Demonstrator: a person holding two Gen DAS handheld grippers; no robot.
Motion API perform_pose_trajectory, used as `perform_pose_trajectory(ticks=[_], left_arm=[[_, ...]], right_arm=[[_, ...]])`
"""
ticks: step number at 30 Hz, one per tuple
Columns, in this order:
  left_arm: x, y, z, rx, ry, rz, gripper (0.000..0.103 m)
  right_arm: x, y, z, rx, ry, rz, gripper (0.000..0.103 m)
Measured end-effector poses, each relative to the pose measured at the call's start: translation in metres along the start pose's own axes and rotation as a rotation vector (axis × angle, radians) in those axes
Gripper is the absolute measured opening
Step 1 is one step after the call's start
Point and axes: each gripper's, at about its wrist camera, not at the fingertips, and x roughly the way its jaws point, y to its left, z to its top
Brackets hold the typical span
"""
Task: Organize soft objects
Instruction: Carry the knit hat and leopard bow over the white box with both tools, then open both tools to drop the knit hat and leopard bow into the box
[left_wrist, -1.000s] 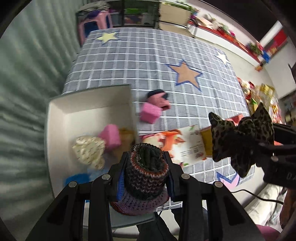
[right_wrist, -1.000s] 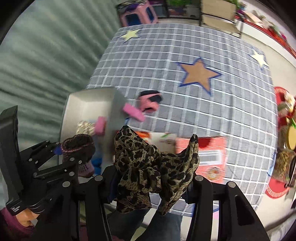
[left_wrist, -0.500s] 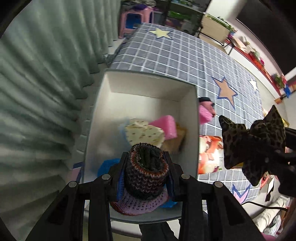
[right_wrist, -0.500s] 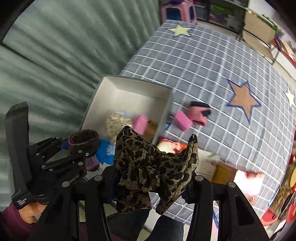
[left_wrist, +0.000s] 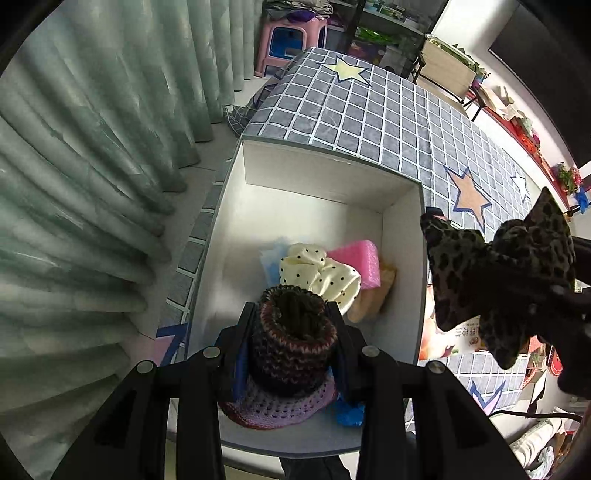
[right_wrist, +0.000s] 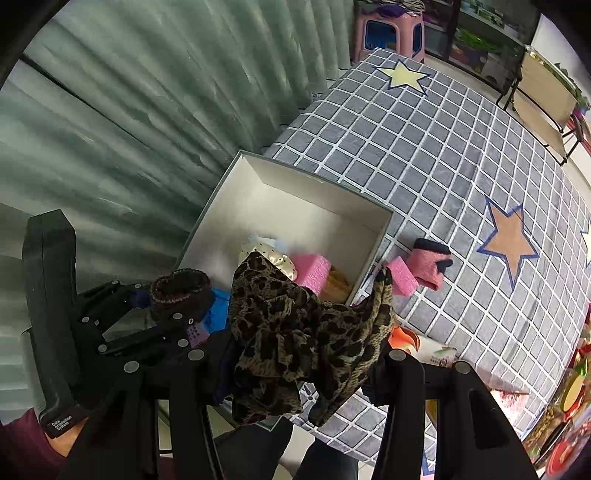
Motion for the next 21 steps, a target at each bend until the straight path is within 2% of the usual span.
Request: perform_pose_trajectory(ticks=[21], left_arm=[[0.008, 0.0, 0.014, 0.002, 0.001, 0.01, 0.039]], right_arm=[[0.009, -0.002, 0.023, -0.005, -0.016, -0.024, 0.053]])
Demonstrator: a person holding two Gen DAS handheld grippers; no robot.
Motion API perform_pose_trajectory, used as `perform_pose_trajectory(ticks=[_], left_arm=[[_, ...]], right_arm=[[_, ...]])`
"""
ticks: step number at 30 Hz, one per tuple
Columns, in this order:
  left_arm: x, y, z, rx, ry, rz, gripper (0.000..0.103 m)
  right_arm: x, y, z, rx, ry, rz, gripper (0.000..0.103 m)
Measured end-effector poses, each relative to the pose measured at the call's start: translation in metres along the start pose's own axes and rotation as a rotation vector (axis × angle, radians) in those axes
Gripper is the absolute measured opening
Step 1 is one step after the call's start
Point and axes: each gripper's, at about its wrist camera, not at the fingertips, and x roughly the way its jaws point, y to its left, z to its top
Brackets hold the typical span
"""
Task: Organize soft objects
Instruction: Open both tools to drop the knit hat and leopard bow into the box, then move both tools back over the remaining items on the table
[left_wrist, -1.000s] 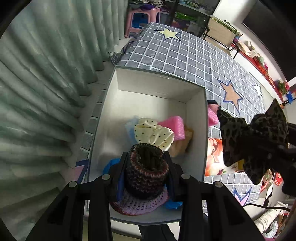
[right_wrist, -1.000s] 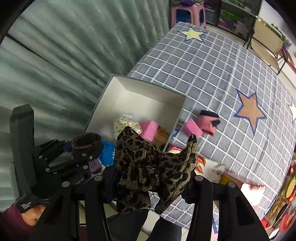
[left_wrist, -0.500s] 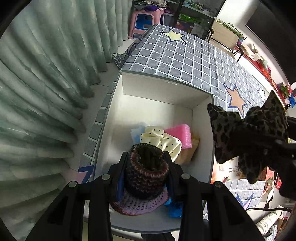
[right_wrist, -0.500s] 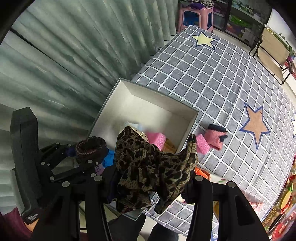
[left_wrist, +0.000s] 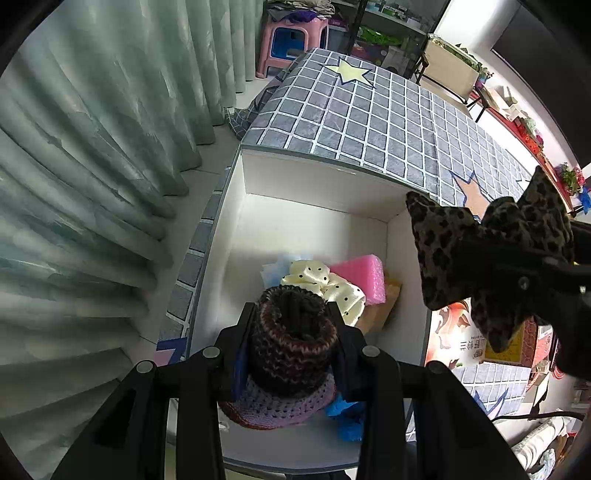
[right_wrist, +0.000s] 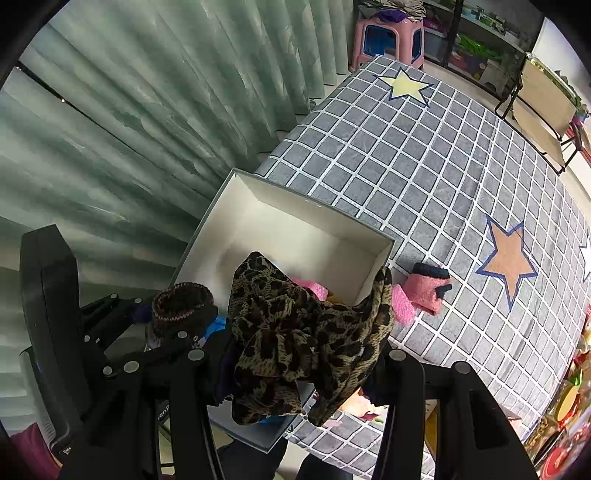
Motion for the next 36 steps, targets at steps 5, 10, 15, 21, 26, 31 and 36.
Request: perform_pose_trajectory(ticks=[5, 10, 15, 21, 26, 31, 36], left_arm=[[0.0, 0.0, 0.0, 0.001, 0.001, 0.001, 0.04], [0.001, 0.0, 0.005, 0.002, 0.002, 0.008, 0.044], [-0.001, 0.0, 0.011, -0.002, -0.019, 0.016, 0.078], [-0.008, 0.002, 0.013, -0.033, -0.084, -0.013, 0.091], [-0.005, 0.003, 0.017, -0.048, -0.076, -0.038, 0.103], [-0.004, 0.0, 0.018, -0.04, -0.07, -0.043, 0.103], [-0.006, -0.004, 0.018, -0.032, -0.067, -0.042, 0.103]], right_arm=[[0.002, -0.001, 0.004, 0.002, 0.0, -0.005, 0.053], [0.003, -0.004, 0.007, 0.015, -0.003, -0.003, 0.053], [0.001, -0.006, 0.011, 0.022, -0.009, 0.001, 0.064], [-0.003, -0.007, 0.015, 0.032, -0.026, -0.009, 0.079], [-0.006, -0.011, 0.016, 0.058, -0.036, -0.008, 0.09], [-0.006, -0.017, 0.017, 0.09, -0.031, -0.001, 0.09], [-0.006, -0.02, 0.017, 0.105, -0.026, 0.001, 0.09]])
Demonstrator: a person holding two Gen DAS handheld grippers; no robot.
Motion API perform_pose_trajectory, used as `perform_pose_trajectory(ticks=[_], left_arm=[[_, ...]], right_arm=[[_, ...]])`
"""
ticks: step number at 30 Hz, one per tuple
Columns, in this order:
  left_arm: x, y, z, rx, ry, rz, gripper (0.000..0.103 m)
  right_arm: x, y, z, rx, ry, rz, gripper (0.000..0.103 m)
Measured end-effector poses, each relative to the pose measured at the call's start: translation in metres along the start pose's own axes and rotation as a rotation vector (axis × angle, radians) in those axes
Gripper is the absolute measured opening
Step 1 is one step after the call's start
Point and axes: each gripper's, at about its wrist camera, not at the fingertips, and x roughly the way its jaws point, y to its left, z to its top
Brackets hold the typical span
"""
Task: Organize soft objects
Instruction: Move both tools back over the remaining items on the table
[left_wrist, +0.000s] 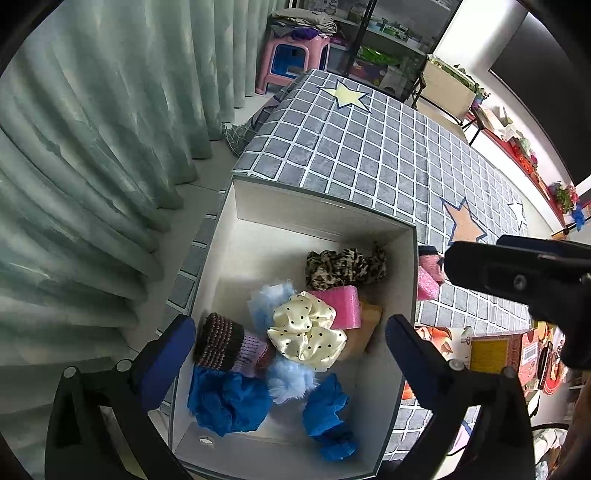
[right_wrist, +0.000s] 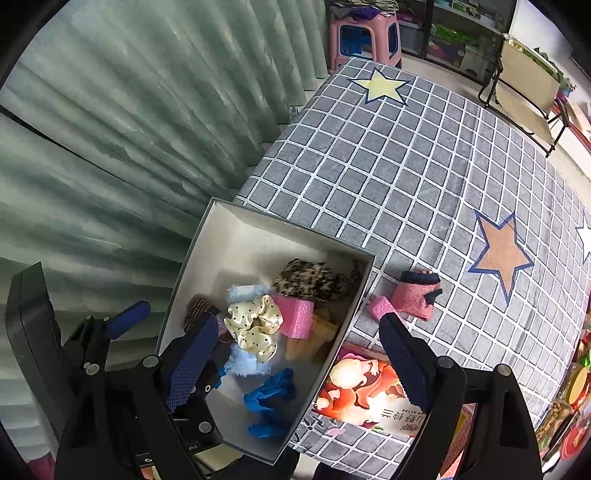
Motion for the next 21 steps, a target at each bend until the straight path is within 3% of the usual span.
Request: perform_pose_trajectory(ticks=[11, 21], left_arm=[[-0.002, -0.022, 0.007, 0.067, 0.024, -0.013, 0.103], [-0.001, -0.081, 0.015, 0.241, 0.044, -0.045, 0.103]], right_arm=[[-0.014, -0.019, -0.003, 0.041, 0.002, 0.017, 0.09], [-0.039, -0.084, -0.019, 0.189, 0.016, 0.033, 0.09]])
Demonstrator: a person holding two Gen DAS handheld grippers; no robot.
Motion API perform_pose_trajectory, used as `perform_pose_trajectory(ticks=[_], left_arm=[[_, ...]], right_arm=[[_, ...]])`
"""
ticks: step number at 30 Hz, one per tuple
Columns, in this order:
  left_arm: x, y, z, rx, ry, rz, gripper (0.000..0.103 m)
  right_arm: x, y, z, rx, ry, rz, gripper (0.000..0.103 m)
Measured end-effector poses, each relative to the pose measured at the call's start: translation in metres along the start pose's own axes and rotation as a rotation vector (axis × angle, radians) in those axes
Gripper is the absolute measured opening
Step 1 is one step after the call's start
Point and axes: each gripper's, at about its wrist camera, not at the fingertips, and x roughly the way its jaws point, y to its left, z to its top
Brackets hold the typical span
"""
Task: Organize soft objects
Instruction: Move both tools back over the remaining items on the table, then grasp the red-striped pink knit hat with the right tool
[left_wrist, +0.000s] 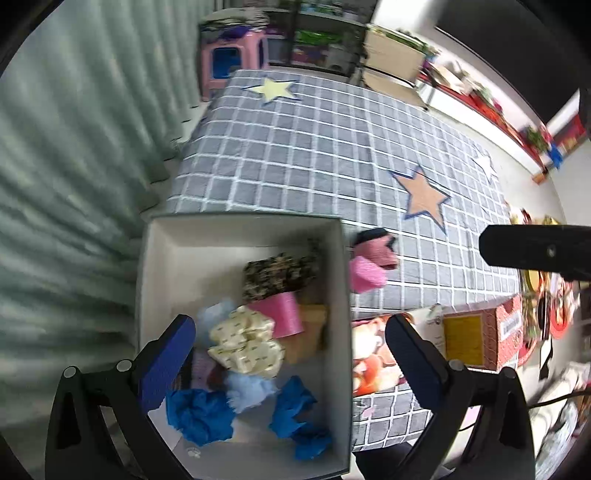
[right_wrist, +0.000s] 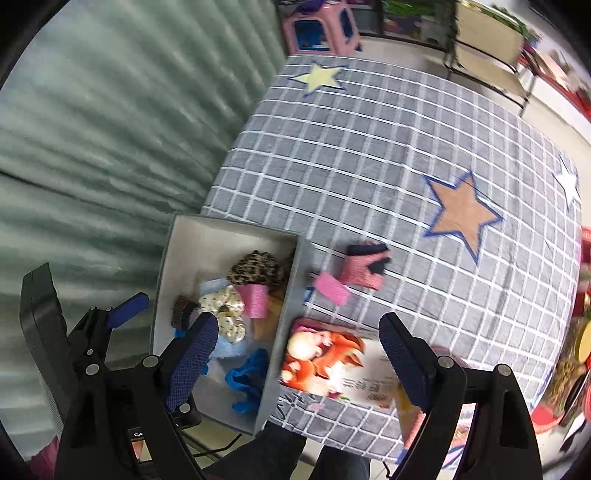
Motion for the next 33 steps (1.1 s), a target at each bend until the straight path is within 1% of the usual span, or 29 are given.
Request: perform_pose_trajectory(ticks=[3, 6, 10, 11, 12, 17, 20, 24, 27, 30, 31, 32, 33], left_arm=[[0.004, -0.021, 0.007, 0.061, 0.009, -0.007, 0.103], [0.011, -0.04, 0.014, 0.115, 0.022, 0.005, 0.103], [0.015, -0.047, 0.02, 0.087, 0.018, 0.009, 0.103], [0.015, -0.047, 0.02, 0.08, 0.017, 0.012, 0.103], [0.015, -0.047, 0.02, 0.077, 0.019, 0.015, 0.103], [0.014, -0.041, 0.012, 0.066, 0.024, 0.042, 0.103], [0.012, -0.03, 0.005, 0.033, 0.033, 0.044, 0.103], [0.01, -0.018, -0.005, -0.003, 0.048, 0.057, 0.103], [0.007, -0.012, -0.013, -0.021, 0.054, 0.06, 0.103], [0.005, -0.008, -0.017, -0.03, 0.059, 0.065, 0.103], [0.004, -0.007, -0.018, -0.032, 0.06, 0.068, 0.103], [0.003, -0.006, -0.019, -0.035, 0.06, 0.069, 0.103], [0.002, -0.005, -0.02, -0.038, 0.061, 0.069, 0.103]], right_arm=[[-0.008, -0.021, -0.004, 0.046, -0.004, 0.003, 0.09], [-0.014, -0.043, -0.006, 0.082, -0.009, -0.005, 0.09], [-0.011, -0.071, -0.005, 0.155, 0.016, -0.013, 0.09], [-0.009, -0.075, -0.004, 0.167, 0.02, -0.008, 0.091], [-0.005, -0.078, -0.003, 0.176, 0.027, 0.0, 0.103], [0.036, -0.07, 0.006, 0.182, 0.115, 0.017, 0.103], [0.062, -0.061, 0.011, 0.142, 0.157, -0.017, 0.103], [0.109, -0.059, 0.011, 0.122, 0.252, -0.04, 0.103], [0.141, -0.06, 0.009, 0.106, 0.302, -0.063, 0.103], [0.171, -0.07, 0.008, 0.148, 0.36, -0.032, 0.103], [0.177, -0.078, 0.011, 0.175, 0.363, -0.045, 0.103], [0.178, -0.085, 0.014, 0.2, 0.346, -0.067, 0.103], [0.173, -0.098, 0.021, 0.249, 0.301, -0.109, 0.103]])
